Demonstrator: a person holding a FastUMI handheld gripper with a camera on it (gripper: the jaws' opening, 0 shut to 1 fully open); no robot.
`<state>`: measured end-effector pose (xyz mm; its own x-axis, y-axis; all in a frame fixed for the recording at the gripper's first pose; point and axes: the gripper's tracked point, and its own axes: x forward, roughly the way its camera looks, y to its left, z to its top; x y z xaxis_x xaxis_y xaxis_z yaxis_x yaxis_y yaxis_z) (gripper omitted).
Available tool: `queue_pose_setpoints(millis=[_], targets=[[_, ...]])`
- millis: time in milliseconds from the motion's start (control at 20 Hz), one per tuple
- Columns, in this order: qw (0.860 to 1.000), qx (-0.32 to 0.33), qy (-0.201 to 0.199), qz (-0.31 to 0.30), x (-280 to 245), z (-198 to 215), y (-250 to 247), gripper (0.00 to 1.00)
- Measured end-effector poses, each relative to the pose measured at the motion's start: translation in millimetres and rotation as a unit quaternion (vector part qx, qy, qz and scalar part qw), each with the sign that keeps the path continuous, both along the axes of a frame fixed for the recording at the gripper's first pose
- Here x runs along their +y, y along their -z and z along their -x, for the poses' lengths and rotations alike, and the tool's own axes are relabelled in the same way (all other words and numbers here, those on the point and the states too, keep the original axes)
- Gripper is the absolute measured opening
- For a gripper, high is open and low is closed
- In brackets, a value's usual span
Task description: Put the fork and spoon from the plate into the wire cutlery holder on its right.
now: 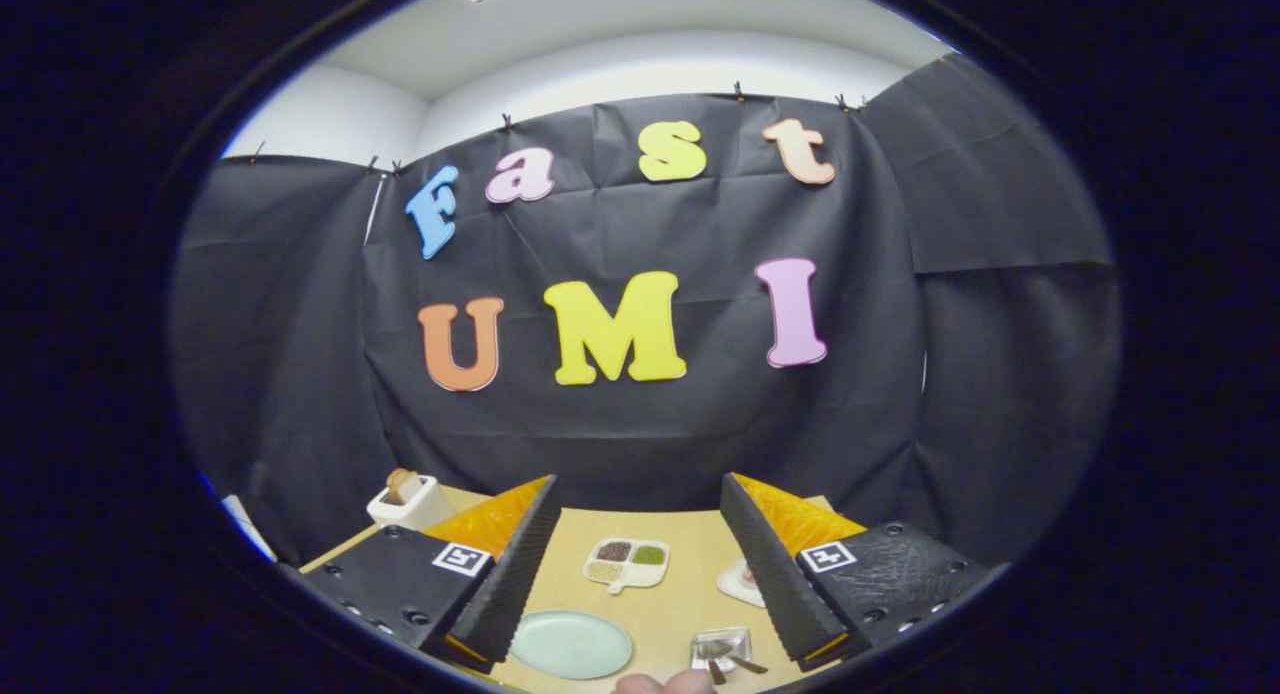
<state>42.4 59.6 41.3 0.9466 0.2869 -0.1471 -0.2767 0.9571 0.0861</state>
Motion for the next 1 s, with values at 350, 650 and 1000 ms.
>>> queue_pose_setpoints(millis=[350,650,1000], targets=[[1.0,0.012,0.01,-0.008,-3,-1,10,0.96],[1.0,0.002,0.01,0.006,-3,7,12,0.96],[1.0,0.017,0.005,0.011,7,13,34,0.96]])
